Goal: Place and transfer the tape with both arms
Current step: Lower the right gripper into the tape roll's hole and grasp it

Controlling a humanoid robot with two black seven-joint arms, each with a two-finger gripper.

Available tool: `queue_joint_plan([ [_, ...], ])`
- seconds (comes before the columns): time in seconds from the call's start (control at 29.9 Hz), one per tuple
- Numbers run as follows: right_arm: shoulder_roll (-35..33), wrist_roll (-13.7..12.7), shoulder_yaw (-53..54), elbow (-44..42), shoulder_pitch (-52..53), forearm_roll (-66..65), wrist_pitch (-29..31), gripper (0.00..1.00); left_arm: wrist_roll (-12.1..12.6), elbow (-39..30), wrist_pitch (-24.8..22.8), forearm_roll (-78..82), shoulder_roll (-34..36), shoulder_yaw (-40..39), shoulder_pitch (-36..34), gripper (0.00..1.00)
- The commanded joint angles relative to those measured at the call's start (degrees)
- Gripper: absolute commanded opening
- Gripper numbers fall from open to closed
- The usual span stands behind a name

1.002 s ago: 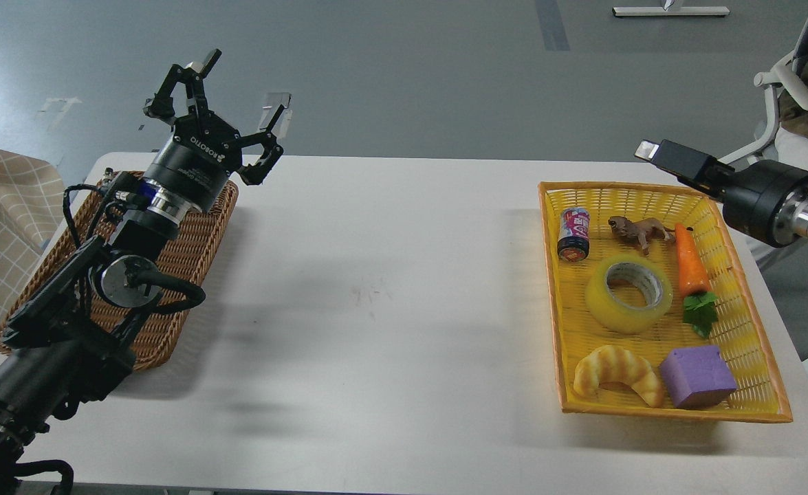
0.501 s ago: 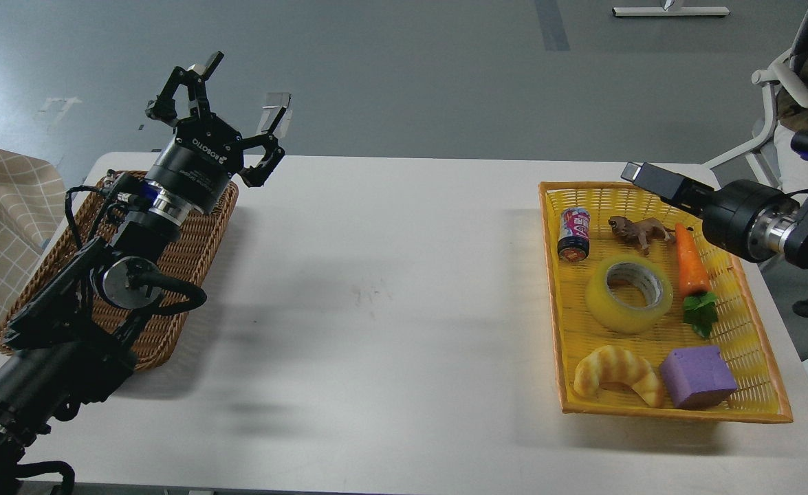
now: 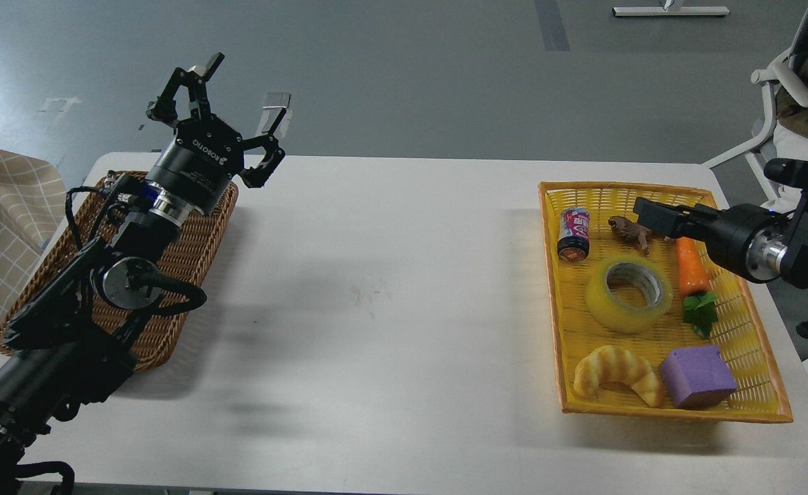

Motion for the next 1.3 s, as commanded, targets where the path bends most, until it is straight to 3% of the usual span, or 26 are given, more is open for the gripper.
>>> queue_joint_plan([
  [0.0, -1.3, -0.1, -1.8, -0.2, -1.0, -0.6, 0.0, 0.99, -0.1, 0.0, 0.0, 0.0, -0.1, 0.1, 0.1, 0.98],
  [0.4, -0.5, -0.2, -3.7, -1.4, -2.6, -5.9, 0.0, 0.96, -0.1, 0.0, 0.0, 0.0, -0.7, -0.2, -0.1, 0.98],
  [0.87, 2.4, -1.3, -5.5, -6.2, -2.0, -9.6, 0.0, 0.85, -0.1, 0.0, 0.0, 0.0, -0.8, -0.3, 0.2, 0.98],
  [1.27, 4.3, -1.4, -7.5, -9.2, -0.7, -9.6, 0.0, 0.60, -0.1, 0.0, 0.0, 0.0, -0.7, -0.4, 0.3, 0.98],
])
